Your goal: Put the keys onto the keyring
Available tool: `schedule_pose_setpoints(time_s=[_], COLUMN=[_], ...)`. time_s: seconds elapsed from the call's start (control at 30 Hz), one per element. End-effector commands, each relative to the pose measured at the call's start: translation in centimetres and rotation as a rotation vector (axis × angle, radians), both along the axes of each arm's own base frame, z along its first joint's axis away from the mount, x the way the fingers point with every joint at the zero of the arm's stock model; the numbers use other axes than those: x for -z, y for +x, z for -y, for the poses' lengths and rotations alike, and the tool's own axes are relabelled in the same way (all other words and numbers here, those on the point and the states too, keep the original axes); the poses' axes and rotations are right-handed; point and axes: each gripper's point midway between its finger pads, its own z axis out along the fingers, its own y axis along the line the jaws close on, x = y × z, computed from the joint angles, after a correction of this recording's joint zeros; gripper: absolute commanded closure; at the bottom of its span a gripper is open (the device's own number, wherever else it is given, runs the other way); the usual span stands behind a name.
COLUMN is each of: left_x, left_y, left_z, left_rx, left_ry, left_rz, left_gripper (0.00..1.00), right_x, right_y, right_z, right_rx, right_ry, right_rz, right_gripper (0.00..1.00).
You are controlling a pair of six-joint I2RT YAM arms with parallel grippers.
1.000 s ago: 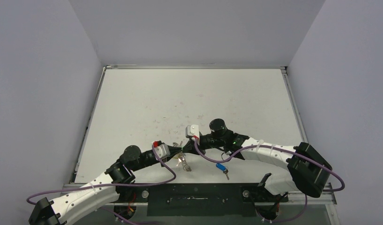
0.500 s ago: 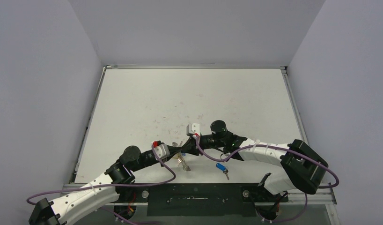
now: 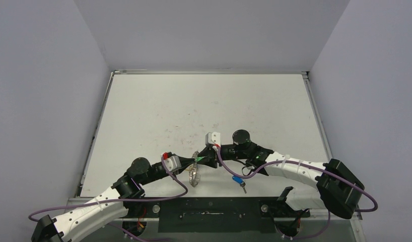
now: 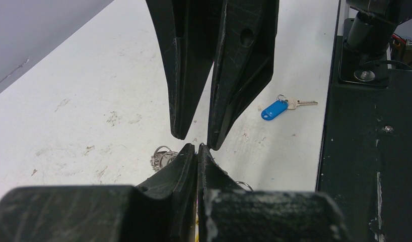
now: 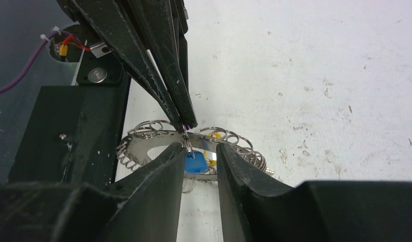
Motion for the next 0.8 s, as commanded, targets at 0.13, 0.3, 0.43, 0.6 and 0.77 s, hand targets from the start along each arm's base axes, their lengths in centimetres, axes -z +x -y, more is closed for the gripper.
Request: schedule_pose_setpoints(time_s=[0.13,0.3,0.43,0.6,0.77], left_x=[-2.3,-2.3,-2.2,-2.2,-2.1], left_y=[-0.2,-0.2,-0.2,-0.2,-0.2], left_z=[0.4,0.4,0.4,0.5,0.6], left_rx=[0.018,0.02,0.02,0.021,0.026], left_ry=[-0.063,-0.063,-0.062,-0.061,-0.064], left_rz=[0.041,0.041,0.04,0.039,0.039], left_gripper=[1.0,1.0,1.0,1.0,1.0], right_x=[-1.3,-1.5,-1.8,-1.9,-1.9], right_y=[-0.1,-0.2,-0.5,-0.5,-0.3], right_z=[-0.5,-0.6,-0.9,-1.3,-2.0], right_rx=[-0.031,-0.04,-0.059,-0.062,-0.067], right_ry=[0.027,0.034,0.041,0.046,0.046], right_rz=[0.028,0.029,0.034,0.035,0.029], right_gripper=[0.76,0.73,0.71,0.71,0.8])
